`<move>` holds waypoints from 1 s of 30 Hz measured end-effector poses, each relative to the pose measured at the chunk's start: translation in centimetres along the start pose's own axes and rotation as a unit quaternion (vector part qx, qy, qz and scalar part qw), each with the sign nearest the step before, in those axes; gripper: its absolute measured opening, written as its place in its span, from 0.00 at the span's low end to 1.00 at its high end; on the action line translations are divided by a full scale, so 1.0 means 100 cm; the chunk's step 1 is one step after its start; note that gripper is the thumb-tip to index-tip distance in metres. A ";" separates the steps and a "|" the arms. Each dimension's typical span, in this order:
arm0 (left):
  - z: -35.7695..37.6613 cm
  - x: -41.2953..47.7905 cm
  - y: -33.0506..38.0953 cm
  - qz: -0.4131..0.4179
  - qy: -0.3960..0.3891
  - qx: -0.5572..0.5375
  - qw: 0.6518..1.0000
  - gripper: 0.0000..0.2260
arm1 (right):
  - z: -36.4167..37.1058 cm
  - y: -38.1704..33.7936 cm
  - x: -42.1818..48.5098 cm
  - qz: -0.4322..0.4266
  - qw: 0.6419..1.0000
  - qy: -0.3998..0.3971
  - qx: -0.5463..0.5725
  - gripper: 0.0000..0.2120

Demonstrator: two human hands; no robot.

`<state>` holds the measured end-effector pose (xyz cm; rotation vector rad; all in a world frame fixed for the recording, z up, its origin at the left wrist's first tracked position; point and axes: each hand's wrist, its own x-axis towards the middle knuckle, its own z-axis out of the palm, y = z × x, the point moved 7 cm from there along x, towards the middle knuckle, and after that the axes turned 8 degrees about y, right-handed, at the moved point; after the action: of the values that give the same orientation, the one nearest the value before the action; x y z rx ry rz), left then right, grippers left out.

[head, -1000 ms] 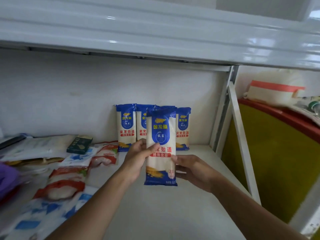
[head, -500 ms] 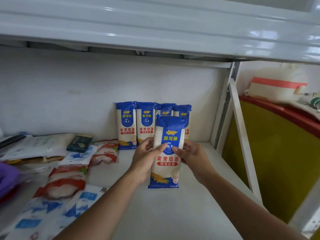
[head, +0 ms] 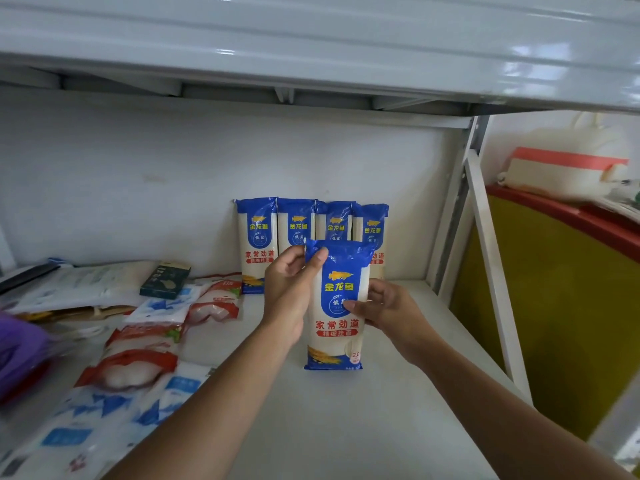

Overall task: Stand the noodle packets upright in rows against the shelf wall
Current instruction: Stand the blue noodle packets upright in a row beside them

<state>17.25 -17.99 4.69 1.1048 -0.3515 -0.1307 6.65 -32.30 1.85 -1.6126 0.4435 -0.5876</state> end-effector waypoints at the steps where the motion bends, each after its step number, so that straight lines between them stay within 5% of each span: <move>1: -0.001 0.001 -0.001 0.000 0.008 -0.001 1.000 0.09 | 0.000 0.000 0.000 0.000 1.000 0.001 -0.002 0.14; 8: 0.002 -0.002 0.000 -0.024 0.034 0.001 0.999 0.06 | -0.005 -0.032 0.001 -0.069 0.991 0.053 0.103 0.18; 16: -0.004 0.005 -0.002 -0.036 0.006 -0.001 0.999 0.12 | -0.008 -0.031 0.007 -0.034 0.979 0.108 0.172 0.18; 20: -0.009 0.004 -0.008 -0.002 -0.125 0.257 0.958 0.14 | -0.009 -0.020 0.001 -0.031 0.999 0.023 -0.013 0.17; 23: -0.010 -0.006 -0.027 -0.021 -0.183 0.376 0.908 0.14 | -0.007 0.025 -0.006 0.045 0.976 -0.066 -0.200 0.16; 30: -0.001 -0.004 -0.038 -0.035 -0.109 0.282 0.952 0.14 | -0.012 0.058 0.003 0.070 0.995 0.005 -0.074 0.13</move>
<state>17.17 -19.56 1.16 1.6768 -0.5694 -0.2257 6.50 -34.14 -3.82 -1.7026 0.6147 -0.4654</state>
